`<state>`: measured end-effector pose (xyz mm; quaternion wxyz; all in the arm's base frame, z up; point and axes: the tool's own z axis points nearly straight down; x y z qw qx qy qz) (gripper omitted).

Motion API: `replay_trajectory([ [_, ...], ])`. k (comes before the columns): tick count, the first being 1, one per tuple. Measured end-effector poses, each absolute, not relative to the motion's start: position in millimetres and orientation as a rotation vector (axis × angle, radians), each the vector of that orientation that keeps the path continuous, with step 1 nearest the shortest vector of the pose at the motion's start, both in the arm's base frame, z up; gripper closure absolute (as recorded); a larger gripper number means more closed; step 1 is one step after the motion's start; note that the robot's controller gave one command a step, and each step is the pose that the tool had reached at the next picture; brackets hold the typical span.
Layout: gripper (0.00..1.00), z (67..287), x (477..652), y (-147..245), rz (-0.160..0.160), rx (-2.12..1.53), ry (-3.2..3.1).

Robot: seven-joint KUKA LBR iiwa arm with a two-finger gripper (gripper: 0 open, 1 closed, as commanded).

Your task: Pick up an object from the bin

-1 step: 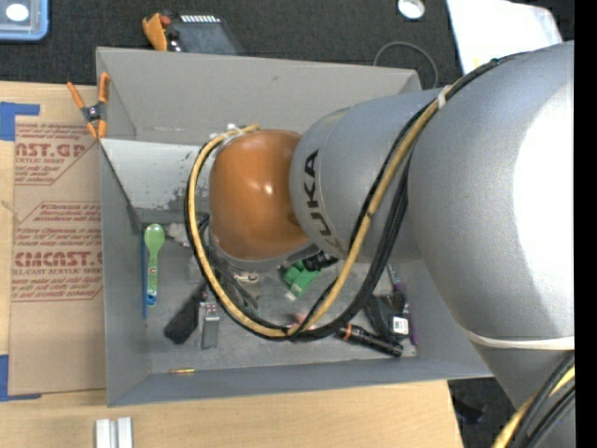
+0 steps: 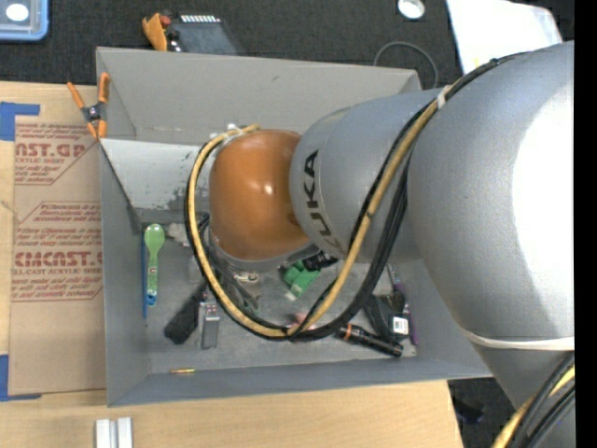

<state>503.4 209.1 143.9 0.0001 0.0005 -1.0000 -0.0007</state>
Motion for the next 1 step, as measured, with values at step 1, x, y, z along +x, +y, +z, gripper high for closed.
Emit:
replay_trajectory([
  [1,0.00,113.1,532.2,195.1,-0.009,0.142,-3.148],
])
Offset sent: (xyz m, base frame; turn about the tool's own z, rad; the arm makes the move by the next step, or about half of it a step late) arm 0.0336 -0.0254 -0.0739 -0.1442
